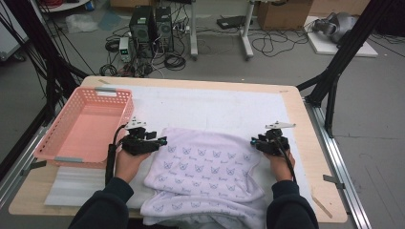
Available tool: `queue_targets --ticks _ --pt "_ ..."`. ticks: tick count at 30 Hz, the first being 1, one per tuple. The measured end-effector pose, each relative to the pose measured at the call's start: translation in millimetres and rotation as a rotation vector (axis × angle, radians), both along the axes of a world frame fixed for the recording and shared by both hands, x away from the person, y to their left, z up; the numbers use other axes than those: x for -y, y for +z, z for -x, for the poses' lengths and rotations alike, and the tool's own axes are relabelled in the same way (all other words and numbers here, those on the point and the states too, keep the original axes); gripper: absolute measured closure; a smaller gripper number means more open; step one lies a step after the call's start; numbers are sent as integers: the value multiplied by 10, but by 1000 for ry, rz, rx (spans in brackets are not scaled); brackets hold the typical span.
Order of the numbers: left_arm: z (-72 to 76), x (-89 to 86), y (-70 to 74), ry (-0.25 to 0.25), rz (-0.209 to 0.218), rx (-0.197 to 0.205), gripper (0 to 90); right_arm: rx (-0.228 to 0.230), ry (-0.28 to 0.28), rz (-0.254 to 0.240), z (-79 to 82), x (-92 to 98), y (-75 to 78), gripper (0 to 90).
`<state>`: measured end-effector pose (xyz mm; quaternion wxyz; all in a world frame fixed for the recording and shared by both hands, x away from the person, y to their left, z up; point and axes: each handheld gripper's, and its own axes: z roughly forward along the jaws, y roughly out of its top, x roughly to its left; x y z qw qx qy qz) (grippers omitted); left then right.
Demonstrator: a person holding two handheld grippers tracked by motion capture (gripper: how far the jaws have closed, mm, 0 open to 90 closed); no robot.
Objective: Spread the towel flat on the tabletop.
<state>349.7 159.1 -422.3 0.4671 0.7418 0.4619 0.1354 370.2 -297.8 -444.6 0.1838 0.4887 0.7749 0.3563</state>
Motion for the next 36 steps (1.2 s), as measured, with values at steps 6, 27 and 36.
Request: queue_targets --ticks 6,27,36 --pt "-89 35 -23 6 -3 -7 453 -16 138 23 77 -134 24 879" --pt "-702 347 -264 49 -113 -50 490 169 -145 -17 245 276 187 585" --pt "-657 147 -160 192 -222 38 855 168 -144 -54 230 264 169 582"
